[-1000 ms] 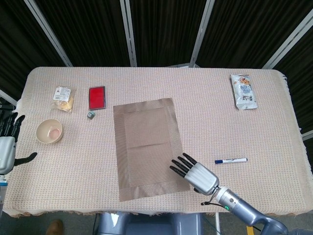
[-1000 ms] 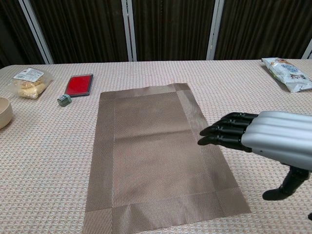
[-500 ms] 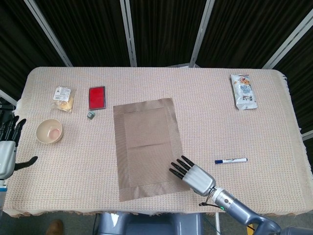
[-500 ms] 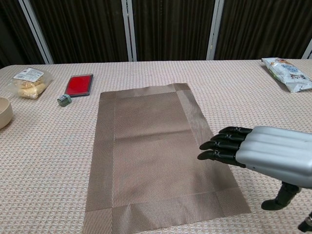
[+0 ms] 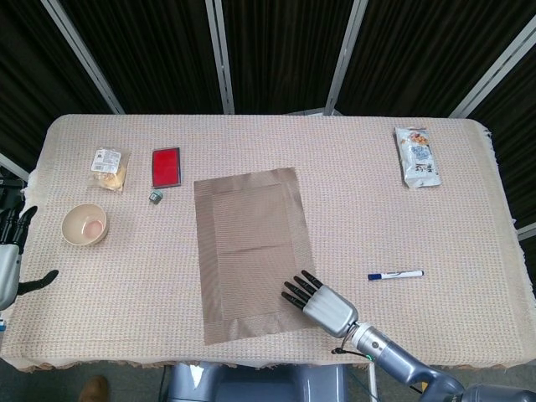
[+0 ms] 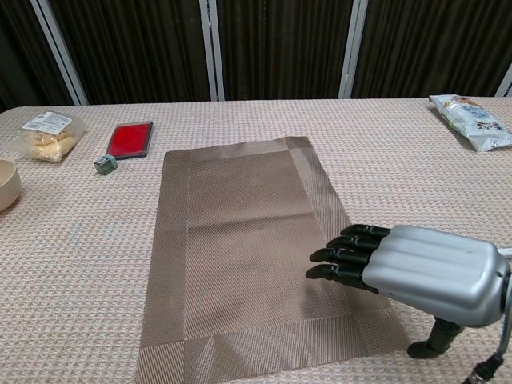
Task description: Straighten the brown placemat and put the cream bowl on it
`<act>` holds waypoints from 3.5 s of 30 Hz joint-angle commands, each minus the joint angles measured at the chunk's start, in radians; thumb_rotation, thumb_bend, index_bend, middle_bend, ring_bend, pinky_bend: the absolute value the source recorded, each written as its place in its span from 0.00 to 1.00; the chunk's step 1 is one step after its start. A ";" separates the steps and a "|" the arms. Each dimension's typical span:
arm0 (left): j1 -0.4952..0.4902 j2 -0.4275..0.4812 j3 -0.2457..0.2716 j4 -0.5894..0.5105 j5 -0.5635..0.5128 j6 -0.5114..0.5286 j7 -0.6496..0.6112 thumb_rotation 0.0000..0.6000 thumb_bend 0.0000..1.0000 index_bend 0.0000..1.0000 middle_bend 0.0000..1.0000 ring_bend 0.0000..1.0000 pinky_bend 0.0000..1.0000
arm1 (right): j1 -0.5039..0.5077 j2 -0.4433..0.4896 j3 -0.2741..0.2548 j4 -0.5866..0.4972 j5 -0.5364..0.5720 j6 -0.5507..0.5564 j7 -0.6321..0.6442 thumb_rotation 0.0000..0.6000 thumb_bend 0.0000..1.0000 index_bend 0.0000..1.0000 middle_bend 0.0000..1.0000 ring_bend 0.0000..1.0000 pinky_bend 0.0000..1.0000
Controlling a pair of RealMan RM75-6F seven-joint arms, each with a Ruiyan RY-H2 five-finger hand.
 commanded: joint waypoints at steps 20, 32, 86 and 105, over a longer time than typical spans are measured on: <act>0.005 0.003 -0.011 0.013 0.002 -0.018 -0.017 1.00 0.00 0.00 0.00 0.00 0.00 | 0.026 -0.037 0.018 0.004 0.039 0.037 0.027 1.00 0.00 0.06 0.00 0.00 0.00; 0.011 0.010 -0.014 0.016 0.007 -0.018 -0.030 1.00 0.00 0.00 0.00 0.00 0.00 | 0.047 -0.071 0.010 0.049 -0.031 0.103 0.161 1.00 0.52 0.74 0.02 0.00 0.00; -0.001 0.003 -0.037 0.081 -0.077 -0.080 -0.041 1.00 0.00 0.00 0.00 0.00 0.00 | 0.314 0.096 0.111 0.703 -0.281 0.300 0.095 1.00 0.00 0.00 0.00 0.00 0.00; -0.202 -0.172 -0.026 0.273 0.212 -0.270 -0.195 1.00 0.00 0.06 0.00 0.00 0.00 | -0.190 0.300 0.094 0.026 0.143 0.592 0.444 1.00 0.00 0.00 0.00 0.00 0.00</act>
